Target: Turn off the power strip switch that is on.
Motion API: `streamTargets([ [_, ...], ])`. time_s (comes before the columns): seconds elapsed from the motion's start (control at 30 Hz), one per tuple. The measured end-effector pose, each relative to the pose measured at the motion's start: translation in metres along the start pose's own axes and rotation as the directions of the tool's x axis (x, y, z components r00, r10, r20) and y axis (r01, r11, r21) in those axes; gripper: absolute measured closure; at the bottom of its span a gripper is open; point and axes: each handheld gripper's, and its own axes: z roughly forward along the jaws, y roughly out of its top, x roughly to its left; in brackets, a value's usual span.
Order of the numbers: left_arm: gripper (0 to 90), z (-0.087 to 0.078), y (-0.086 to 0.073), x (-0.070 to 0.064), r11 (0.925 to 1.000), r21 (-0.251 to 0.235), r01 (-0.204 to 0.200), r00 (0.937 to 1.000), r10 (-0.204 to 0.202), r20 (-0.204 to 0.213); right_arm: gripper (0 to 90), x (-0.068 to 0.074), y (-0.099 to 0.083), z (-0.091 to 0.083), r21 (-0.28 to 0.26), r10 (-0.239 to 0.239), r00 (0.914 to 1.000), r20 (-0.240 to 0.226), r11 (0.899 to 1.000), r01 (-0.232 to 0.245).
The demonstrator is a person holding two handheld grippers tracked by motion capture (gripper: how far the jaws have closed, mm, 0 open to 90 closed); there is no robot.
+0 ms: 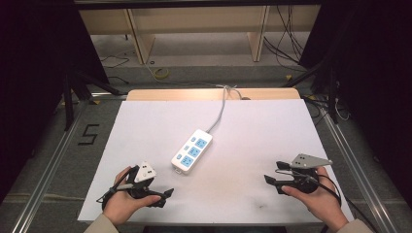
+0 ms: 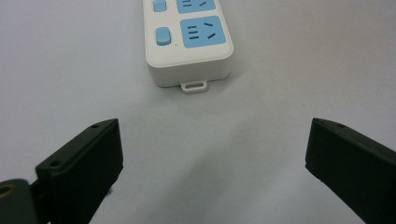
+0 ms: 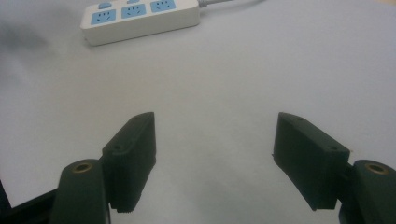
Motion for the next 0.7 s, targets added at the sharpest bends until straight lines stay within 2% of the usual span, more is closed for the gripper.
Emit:
streamTargets([
  [0.23, 4.0, -0.001, 0.0, -0.001, 1.0, 0.003, -0.007, 1.0, 0.007, 0.001, 30.3, 0.002, 0.0, 0.0, 0.002, -0.002, 1.0, 0.001, 1.0, 0.002],
  [0.37, 5.1, -0.004, 0.005, -0.001, 0.9999, -0.012, -0.01, 0.9999, 0.01, -0.006, 30.4, 0.002, 0.0, 0.0, 0.005, -0.001, 1.0, 0.001, 1.0, 0.001],
  [0.7, 13.1, -0.004, 0.017, 0.001, 0.9997, -0.026, -0.004, 0.9994, 0.003, -0.034, 30.3, 0.001, 0.0, 0.001, 0.005, 0.001, 1.0, 0.003, 1.0, -0.001],
])
